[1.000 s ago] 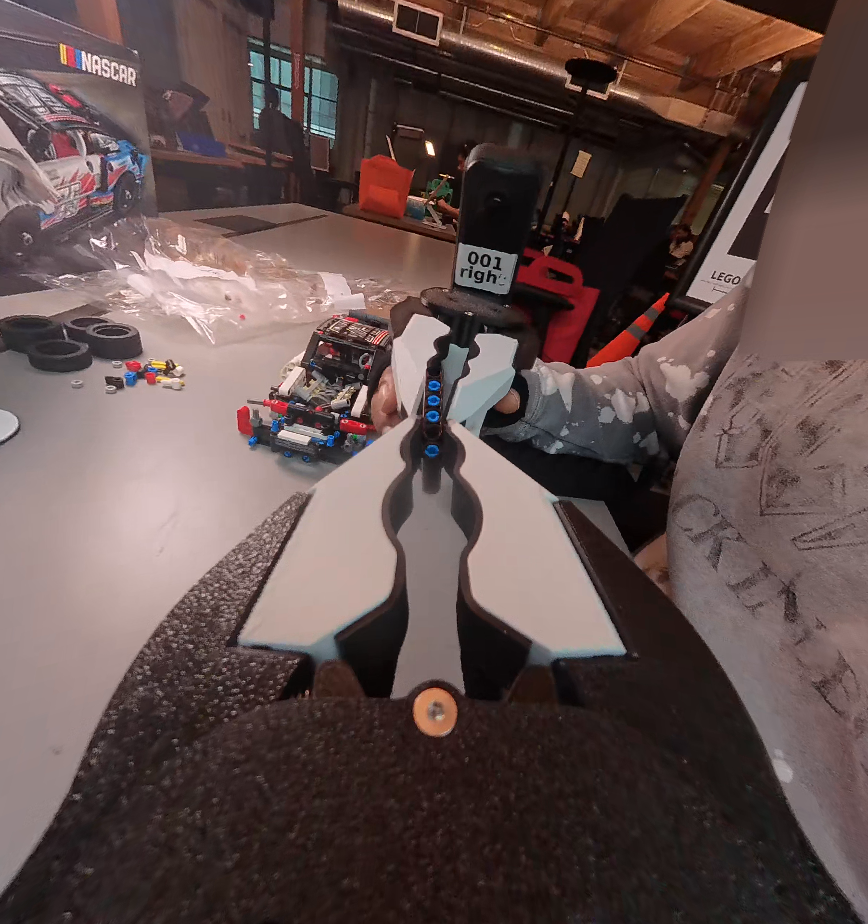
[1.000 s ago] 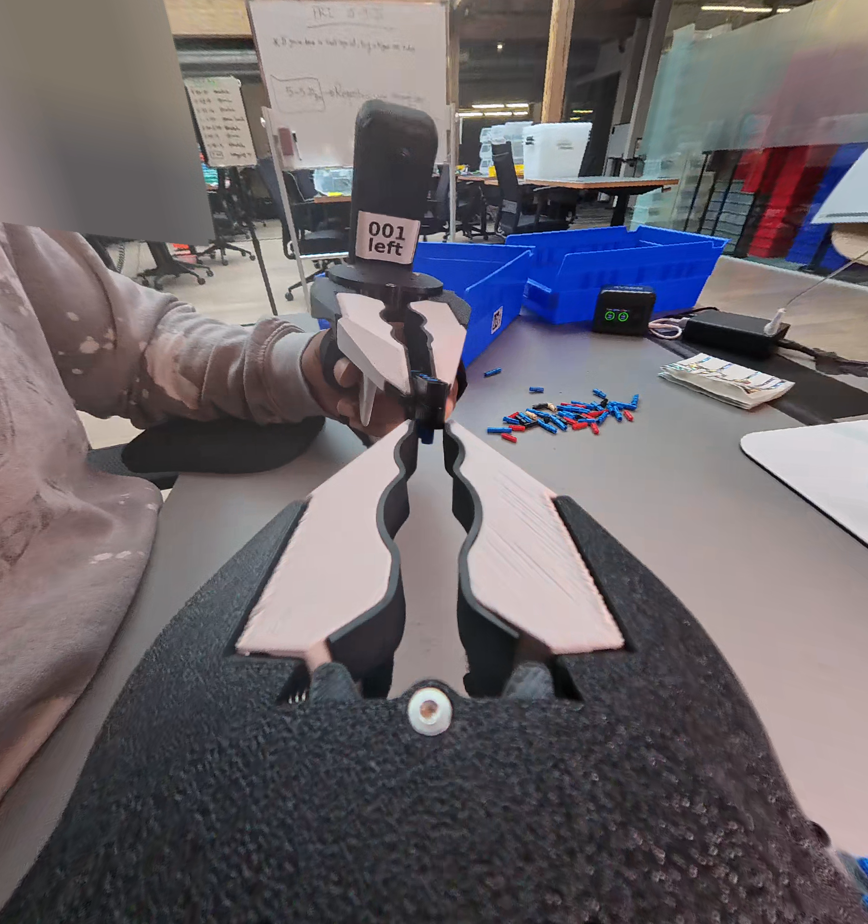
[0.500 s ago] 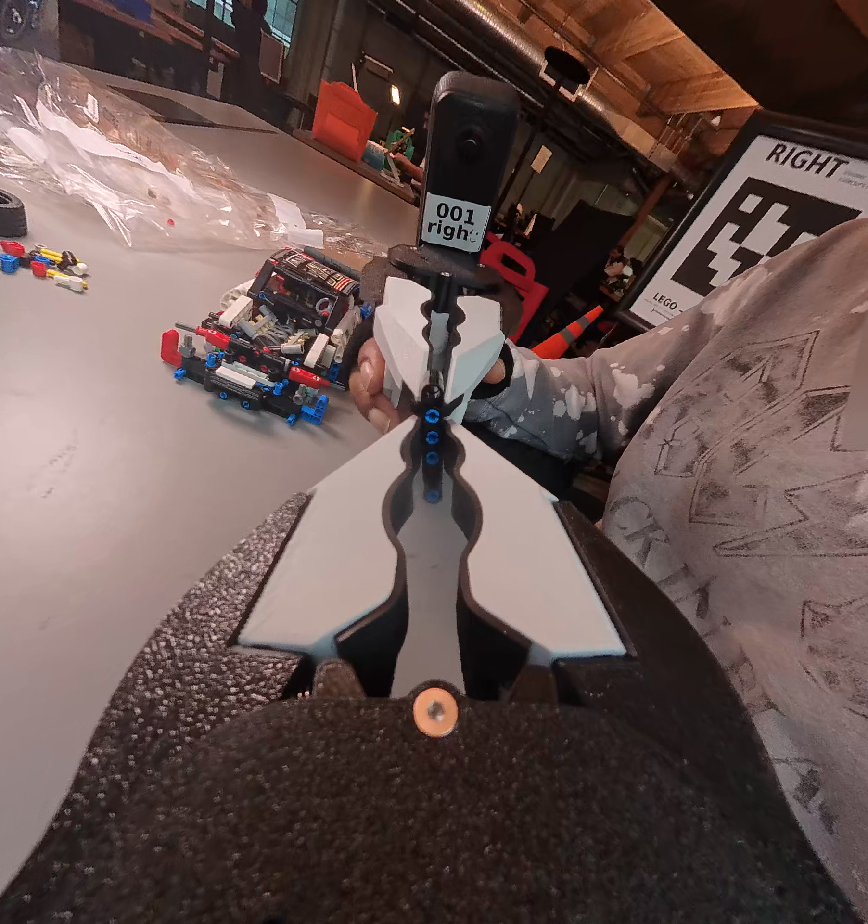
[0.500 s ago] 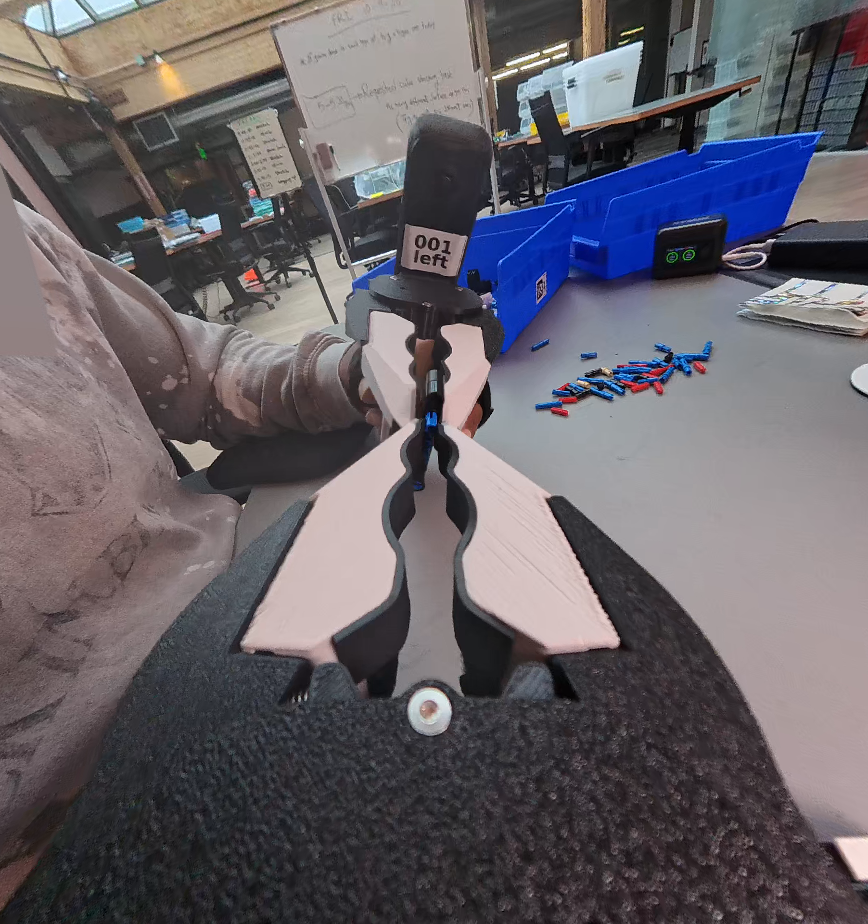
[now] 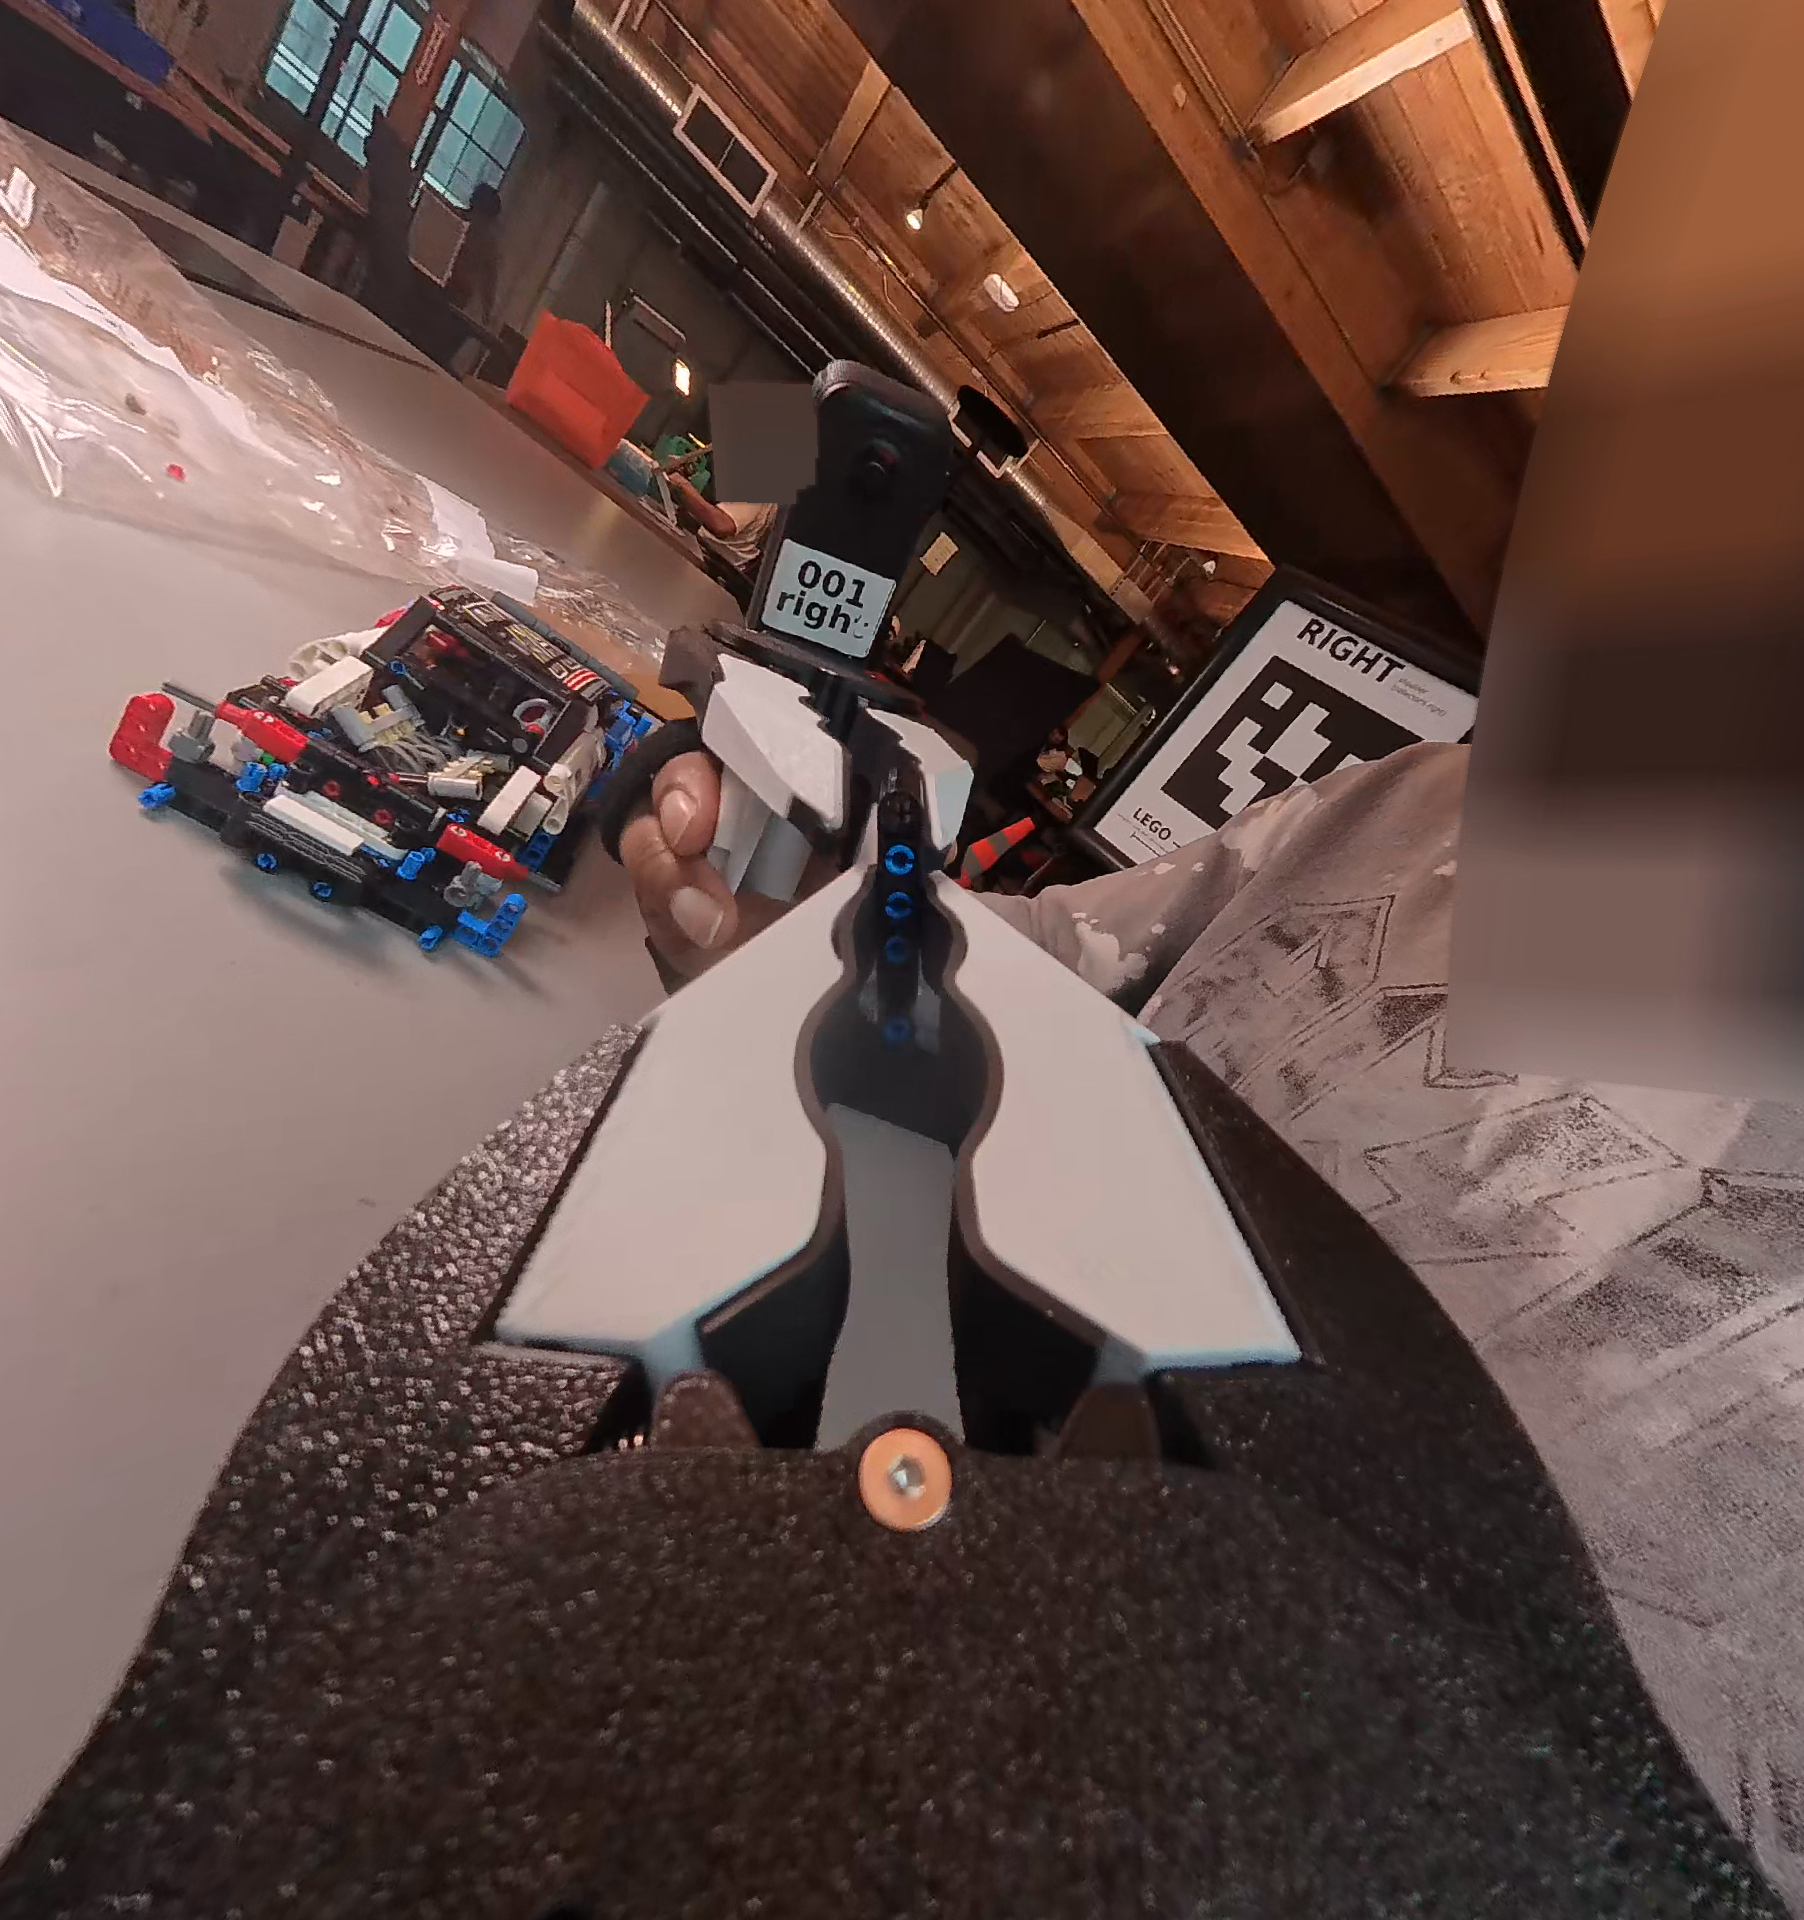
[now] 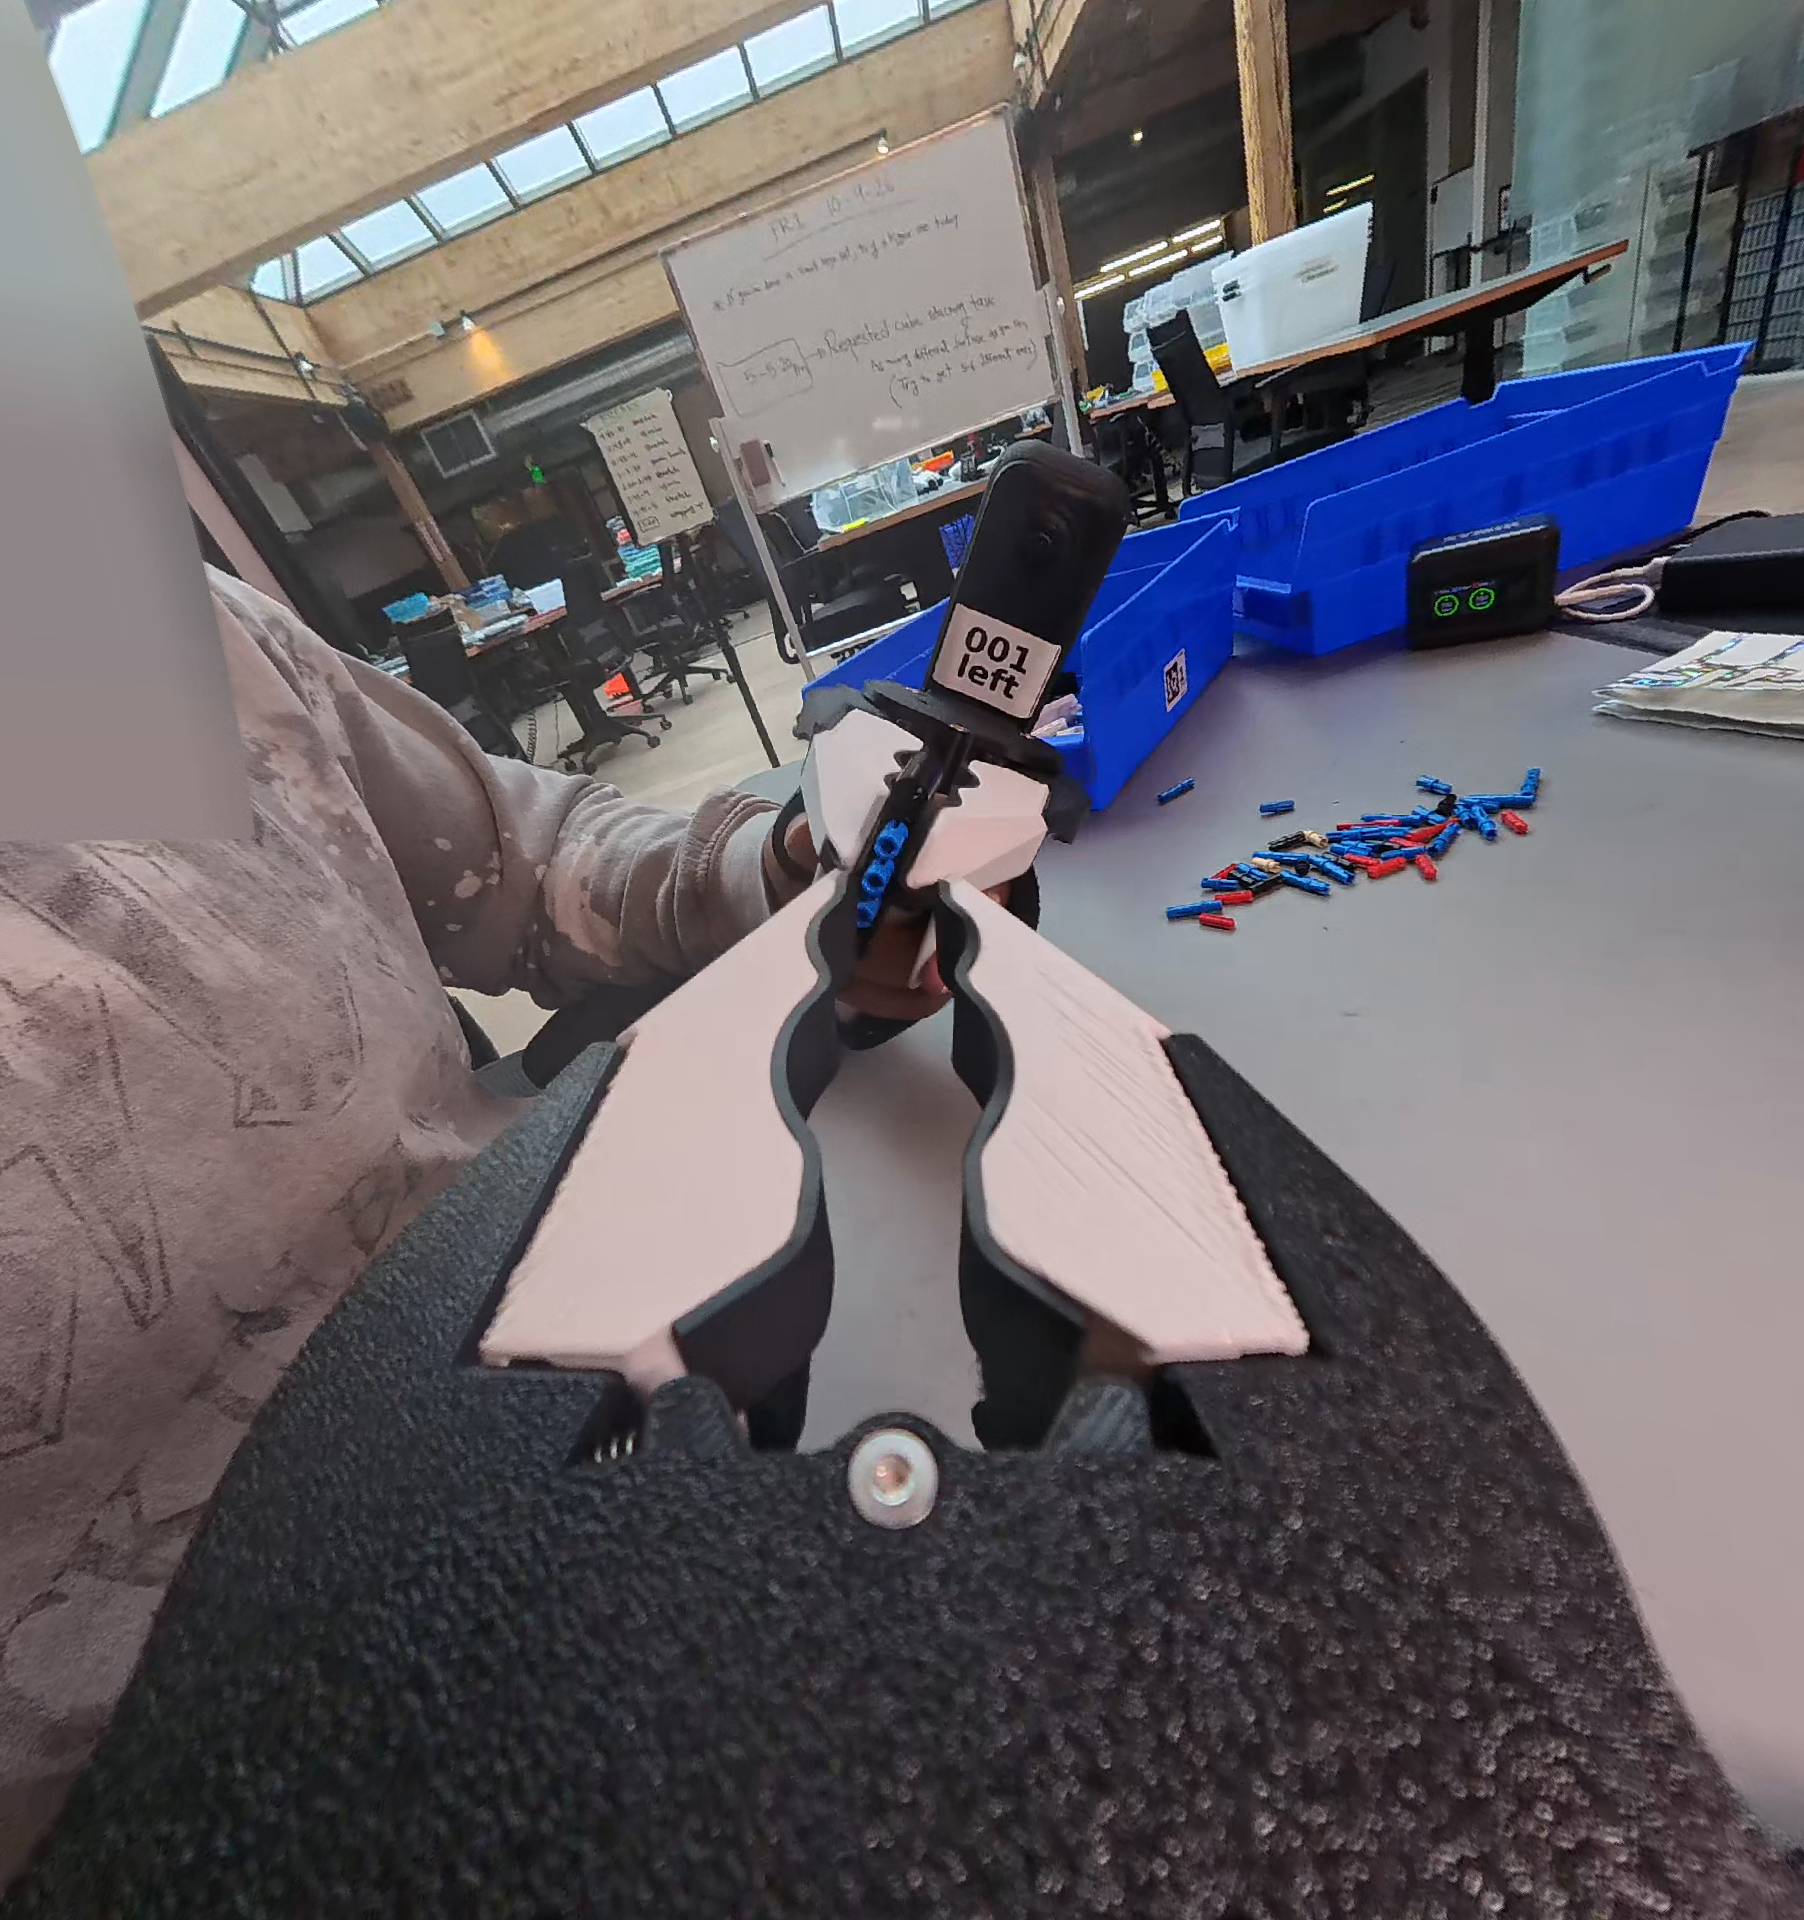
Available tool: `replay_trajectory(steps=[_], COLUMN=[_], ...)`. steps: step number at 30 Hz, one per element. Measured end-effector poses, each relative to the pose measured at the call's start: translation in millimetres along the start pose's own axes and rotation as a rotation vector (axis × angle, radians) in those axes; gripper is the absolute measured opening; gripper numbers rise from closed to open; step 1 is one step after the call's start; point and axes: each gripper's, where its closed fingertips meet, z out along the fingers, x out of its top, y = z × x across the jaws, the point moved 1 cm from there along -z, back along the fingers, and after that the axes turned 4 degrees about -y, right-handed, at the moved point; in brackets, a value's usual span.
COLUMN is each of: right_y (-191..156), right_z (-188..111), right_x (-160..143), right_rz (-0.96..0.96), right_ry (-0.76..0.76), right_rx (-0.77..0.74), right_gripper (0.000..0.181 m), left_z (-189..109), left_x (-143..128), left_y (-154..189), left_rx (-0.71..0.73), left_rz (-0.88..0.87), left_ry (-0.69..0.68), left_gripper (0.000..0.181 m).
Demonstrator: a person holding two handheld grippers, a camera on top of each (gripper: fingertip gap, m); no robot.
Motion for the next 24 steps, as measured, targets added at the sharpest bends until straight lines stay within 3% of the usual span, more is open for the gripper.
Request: replay_trajectory(steps=[10,19,24], right_y=[6.2,13.2,11.4], right_z=[6.8,1.5,4.4], right_x=[-9.5,-13.2,-12.8], right_rz=[0.045,0.259,0.219], right_ry=[-0.043,-0.046,-0.037], right_rx=[-0.021,0.055,0.045], right_gripper=[0.007,0.006,0.008], left_z=[5.0,-3.4,-2.4], left_x=[-13.3,-14.1,-10.6], left_y=[-13.6,-18.8,-17.3], left_rx=[0.117,0.113,0.094], left_rz=[0.056,-0.002,-0.032], left_ry=[-0.09,-0.108,-0.064], left_gripper=[0.005,0.004,0.004])
